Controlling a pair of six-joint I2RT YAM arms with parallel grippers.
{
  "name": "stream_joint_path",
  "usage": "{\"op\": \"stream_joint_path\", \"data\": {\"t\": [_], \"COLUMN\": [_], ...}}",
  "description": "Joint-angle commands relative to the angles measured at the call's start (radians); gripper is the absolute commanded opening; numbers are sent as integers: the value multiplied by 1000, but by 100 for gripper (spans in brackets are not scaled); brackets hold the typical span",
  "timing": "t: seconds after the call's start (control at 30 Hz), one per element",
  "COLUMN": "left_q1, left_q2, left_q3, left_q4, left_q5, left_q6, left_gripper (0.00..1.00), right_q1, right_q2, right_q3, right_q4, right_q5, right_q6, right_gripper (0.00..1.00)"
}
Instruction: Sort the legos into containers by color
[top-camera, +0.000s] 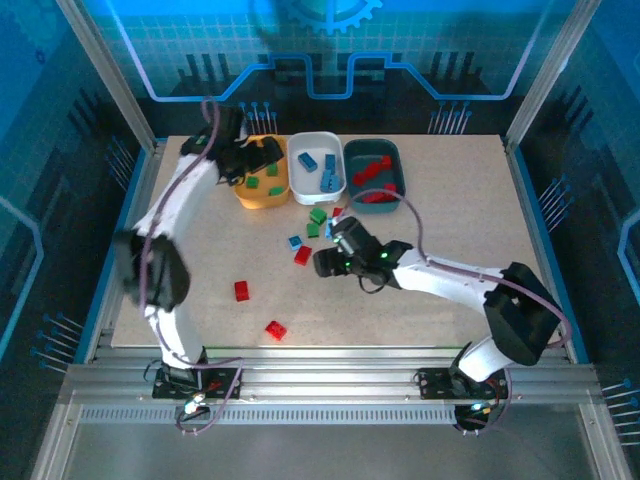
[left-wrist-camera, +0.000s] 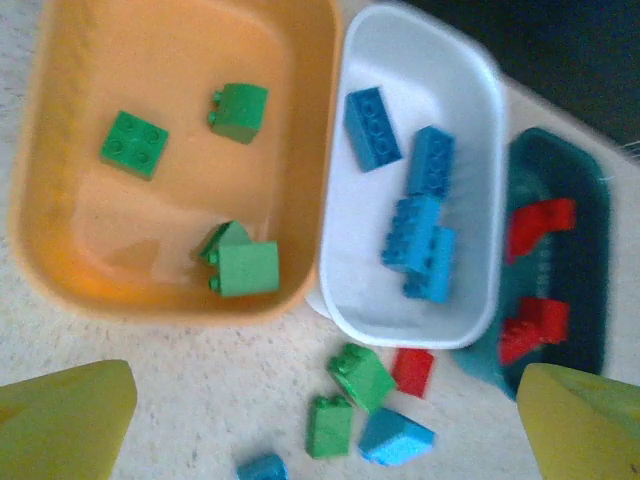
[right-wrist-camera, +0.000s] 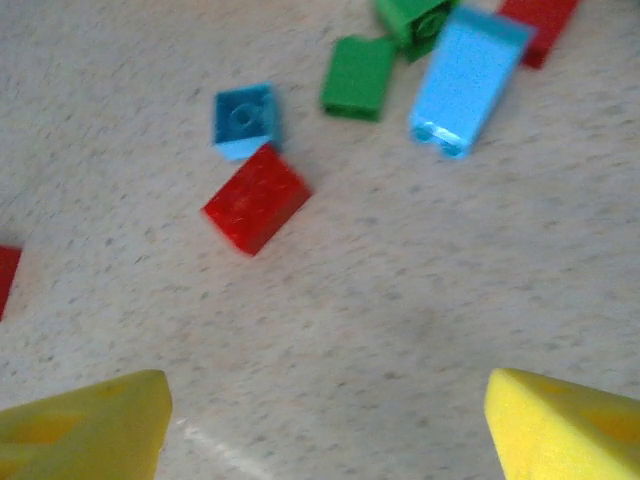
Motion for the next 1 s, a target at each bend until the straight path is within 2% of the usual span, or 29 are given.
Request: {"op": "stream_joint_path", "data": {"t": [0.0, 0.17, 0.33, 0.43, 0.6, 0.83, 0.97], "left_q1": [33, 71, 94, 97, 98, 98, 98], "left_q2": [-260, -623, -852, -928, -959, -935, -912], "left_q3": [-299, -739, -991, -1092, -1147, -1124, -1113], "left_q4": [110, 171, 166, 183, 192, 205, 206], "left_q5": [15, -2, 35, 79, 119, 136, 134], "left_q6": [-99, -153, -192, -229, -242, -213, -197], "left_gripper": [99, 99, 99, 99, 99, 99, 99], "right_q1": [65, 103, 97, 84, 69, 56, 49], "right_q2": [79, 268, 467, 566, 641, 711, 732], "right_q3": [84, 273, 445, 529, 606, 681, 697], "right_q4": [-118, -242, -325, -354, -348, -370, -369], "right_q5": [92, 144, 185, 192, 214, 223, 236], "right_q6": [126, 225, 276, 290, 275, 261, 262], "right_gripper": [85, 93, 93, 87, 71, 64, 53]}}
